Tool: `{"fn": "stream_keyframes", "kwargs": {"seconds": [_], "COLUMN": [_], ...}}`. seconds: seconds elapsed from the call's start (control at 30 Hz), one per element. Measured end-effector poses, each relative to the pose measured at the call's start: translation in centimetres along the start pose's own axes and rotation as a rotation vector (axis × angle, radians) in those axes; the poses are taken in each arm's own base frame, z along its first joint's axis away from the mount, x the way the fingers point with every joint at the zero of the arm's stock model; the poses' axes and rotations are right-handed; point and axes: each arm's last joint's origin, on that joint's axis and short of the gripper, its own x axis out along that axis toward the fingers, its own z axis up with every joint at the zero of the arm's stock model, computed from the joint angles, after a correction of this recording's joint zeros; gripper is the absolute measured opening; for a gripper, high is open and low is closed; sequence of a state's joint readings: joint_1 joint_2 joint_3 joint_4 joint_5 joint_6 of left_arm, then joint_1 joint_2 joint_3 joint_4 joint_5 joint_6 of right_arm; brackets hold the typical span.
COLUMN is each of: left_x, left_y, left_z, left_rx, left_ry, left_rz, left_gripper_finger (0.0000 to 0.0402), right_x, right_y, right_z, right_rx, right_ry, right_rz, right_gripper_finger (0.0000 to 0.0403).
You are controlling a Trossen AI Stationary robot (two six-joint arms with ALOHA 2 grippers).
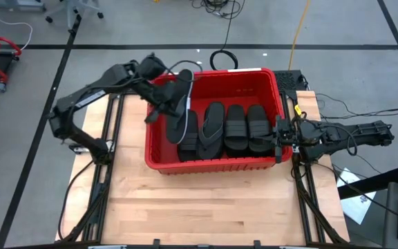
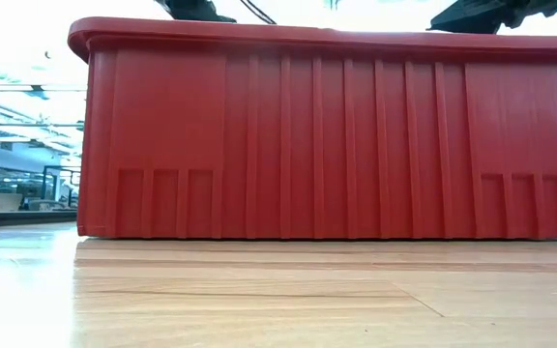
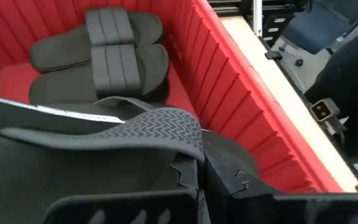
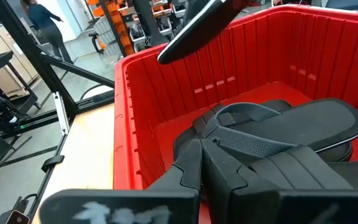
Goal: Pick and place slides into bin
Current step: Put the black slide into the red bin
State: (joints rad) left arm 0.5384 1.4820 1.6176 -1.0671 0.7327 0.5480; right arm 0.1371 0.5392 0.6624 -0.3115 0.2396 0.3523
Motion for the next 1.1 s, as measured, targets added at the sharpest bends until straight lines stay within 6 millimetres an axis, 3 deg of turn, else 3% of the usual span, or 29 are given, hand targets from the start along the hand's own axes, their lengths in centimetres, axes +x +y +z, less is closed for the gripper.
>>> {"fn": "stream_keyframes", "kwargs": {"seconds": [0.27, 0.47, 0.87, 1.1], "left_x": [2.3, 4.9, 9.2, 9.7], "left_y": [2.5, 5.4, 3.6, 4.1], "left_z": [-0.3, -4.2, -7.3, -7.7], "left_rx": [0.036, -0.28, -0.363, -0.398], "left_ry": [-0.061, -0.072, 0.064, 0.056], "left_rz": [-0.051, -0.022, -0.039, 0.038], "left_gripper_finger": [0.0, 0.0, 0.0, 0.0], "right_x": [0.0, 0.0, 0.0, 0.0], "right_y": [0.1, 0.1, 0.2, 0.2], "right_z": [0.2, 0.4, 0.5, 0.5], "right_rx": [0.006, 0.012, 0.012, 0.012], "right_ry": [-0.017, -0.037, -0.048, -0.048], "right_rz": [0.006, 0.015, 0.019, 0.019], "right_gripper_finger": [0.0, 0.0, 0.0, 0.0]}}
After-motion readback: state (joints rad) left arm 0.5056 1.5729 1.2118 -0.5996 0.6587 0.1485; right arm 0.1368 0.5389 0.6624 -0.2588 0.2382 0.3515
